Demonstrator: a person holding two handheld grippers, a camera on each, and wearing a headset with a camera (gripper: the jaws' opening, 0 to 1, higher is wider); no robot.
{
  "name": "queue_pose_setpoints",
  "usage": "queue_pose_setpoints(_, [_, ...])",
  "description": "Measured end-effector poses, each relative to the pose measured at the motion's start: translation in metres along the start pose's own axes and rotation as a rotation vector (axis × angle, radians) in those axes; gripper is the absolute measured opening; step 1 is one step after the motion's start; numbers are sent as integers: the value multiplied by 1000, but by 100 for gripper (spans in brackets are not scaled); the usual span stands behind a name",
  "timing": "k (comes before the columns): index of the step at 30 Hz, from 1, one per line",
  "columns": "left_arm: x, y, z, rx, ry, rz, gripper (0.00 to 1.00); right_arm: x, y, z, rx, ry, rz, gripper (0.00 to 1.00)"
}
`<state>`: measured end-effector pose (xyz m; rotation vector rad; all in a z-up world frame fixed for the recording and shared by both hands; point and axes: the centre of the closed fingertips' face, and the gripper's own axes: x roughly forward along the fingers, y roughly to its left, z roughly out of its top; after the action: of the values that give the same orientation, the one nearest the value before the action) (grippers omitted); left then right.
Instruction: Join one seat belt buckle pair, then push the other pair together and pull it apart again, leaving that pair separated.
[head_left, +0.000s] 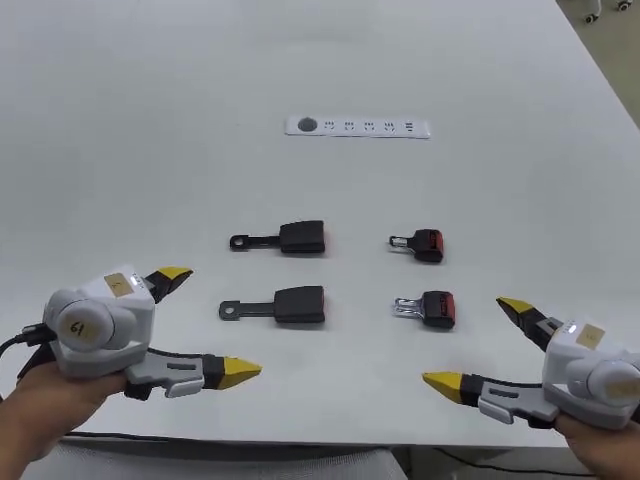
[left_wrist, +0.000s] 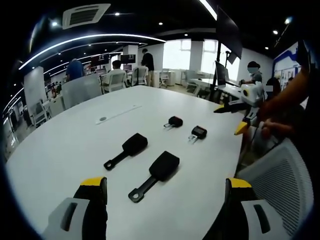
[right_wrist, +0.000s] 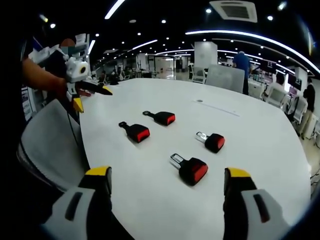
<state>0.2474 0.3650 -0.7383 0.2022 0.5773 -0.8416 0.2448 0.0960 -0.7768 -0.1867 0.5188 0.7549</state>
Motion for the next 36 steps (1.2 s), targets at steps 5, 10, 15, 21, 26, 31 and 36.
queue_pose_setpoints(5, [1,-1,0,2,4,-4,100,-1,-1,-2,-1,8,5,94])
queue_pose_setpoints(10, [4,-2,0,19,15,-9,99,0,-1,-4,-20,30,24,93])
queue_pose_setpoints(15, [7,-5,1,36,27,-20,99,2,-5,-3,-32,39,29,92])
queue_pose_setpoints(21, [13,-7,1,42,43,-35,95,7,-10,-6,-48,67,52,90])
queue_pose_setpoints(26, [20,-5,-1,36,49,-45,94,11,-15,-7,-53,80,64,88])
queue_pose_setpoints(31, [29,-4,-2,32,57,-61,93,16,-19,-15,-49,120,91,85])
queue_pose_setpoints(36, [40,-1,-7,35,71,-82,93,20,-20,-18,-69,149,117,83])
